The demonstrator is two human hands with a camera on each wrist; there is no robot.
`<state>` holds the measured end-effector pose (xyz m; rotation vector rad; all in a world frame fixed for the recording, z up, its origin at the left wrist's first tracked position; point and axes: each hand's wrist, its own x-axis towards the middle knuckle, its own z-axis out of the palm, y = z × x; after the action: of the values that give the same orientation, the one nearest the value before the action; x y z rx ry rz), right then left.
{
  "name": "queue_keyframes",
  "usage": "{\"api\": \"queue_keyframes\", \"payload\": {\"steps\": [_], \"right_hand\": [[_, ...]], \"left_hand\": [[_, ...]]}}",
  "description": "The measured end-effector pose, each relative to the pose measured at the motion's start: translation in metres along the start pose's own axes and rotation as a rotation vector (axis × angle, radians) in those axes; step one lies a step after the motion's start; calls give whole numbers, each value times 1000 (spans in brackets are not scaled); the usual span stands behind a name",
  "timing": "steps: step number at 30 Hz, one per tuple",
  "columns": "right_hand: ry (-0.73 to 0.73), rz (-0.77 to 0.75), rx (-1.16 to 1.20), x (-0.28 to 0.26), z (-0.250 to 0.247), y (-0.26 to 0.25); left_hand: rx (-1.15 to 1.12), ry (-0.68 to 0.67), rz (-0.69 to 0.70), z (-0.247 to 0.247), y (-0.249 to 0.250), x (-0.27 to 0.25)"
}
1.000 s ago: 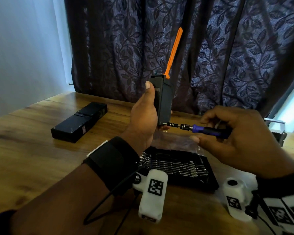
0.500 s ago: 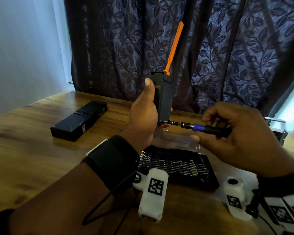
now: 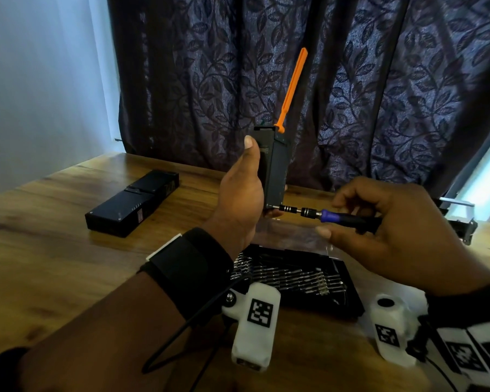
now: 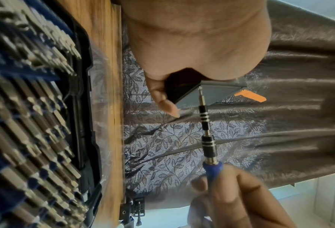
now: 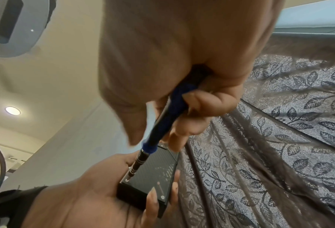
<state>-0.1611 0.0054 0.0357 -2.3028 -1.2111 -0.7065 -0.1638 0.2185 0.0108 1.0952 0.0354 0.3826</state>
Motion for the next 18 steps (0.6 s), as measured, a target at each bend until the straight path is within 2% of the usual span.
{"api": "queue_keyframes", "payload": {"steps": [6, 18], "right_hand": [[87, 23, 24, -1, 2, -2], [31, 35, 41, 0, 2, 1]], "left_hand": [[-8, 5, 8, -1, -1, 1], [-15, -19, 20, -3, -5, 4]]}}
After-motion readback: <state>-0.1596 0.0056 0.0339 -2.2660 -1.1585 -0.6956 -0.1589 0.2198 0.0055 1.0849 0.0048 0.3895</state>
